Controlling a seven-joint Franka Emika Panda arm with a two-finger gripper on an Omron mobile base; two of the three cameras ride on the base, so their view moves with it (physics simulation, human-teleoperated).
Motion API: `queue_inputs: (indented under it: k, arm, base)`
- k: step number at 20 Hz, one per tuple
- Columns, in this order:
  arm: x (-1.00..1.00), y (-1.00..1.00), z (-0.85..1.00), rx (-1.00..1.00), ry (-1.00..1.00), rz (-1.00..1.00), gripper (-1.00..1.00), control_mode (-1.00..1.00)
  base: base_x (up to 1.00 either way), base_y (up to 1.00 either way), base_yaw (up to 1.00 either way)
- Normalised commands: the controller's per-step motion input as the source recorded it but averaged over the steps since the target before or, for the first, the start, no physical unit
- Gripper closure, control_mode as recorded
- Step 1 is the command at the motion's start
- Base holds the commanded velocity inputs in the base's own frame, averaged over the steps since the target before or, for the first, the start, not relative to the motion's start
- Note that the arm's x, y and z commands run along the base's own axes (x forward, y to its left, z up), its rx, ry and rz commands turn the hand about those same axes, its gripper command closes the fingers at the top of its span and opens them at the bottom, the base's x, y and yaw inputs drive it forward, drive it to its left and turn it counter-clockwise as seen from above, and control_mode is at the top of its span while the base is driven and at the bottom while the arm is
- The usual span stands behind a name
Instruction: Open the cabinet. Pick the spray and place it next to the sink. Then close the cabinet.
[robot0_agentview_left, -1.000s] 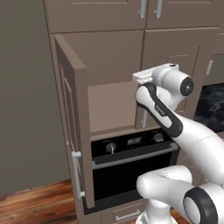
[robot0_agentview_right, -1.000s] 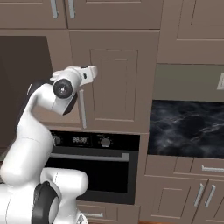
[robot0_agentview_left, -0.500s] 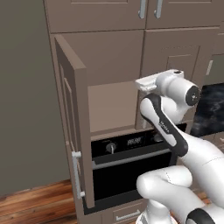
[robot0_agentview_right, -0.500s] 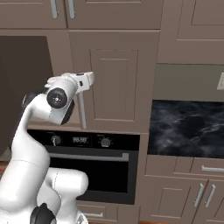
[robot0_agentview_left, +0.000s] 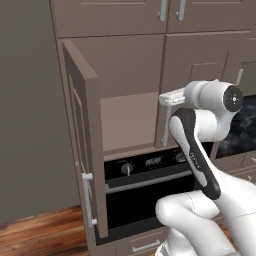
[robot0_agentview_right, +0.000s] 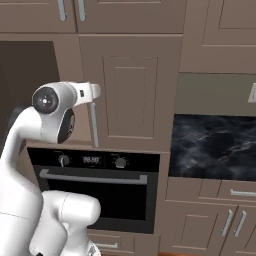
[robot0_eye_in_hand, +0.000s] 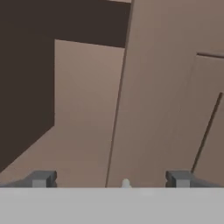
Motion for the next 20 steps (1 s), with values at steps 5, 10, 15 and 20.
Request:
queue_inputs:
  k: [5, 10, 15, 20]
  arm:
    - [-0.26, -0.01, 0.07, -0.11, 0.49, -0.06, -1.0, -1.0]
    - [-0.15, 0.03, -0.44, -0.13, 0.21, -0.09, -1.0, -1.0]
    - [0.0, 0.02, -0.15, 0.0, 0.02, -0.01, -1.0, -1.0]
    - [-0.1, 0.0, 0.0, 0.0, -0.06, 0.0, -1.0, -1.0]
  base:
    - [0.0, 0.0, 0.0]
    - [0.0, 0.0, 0.0]
    - [0.0, 0.0, 0.0]
    - [0.0, 0.0, 0.0]
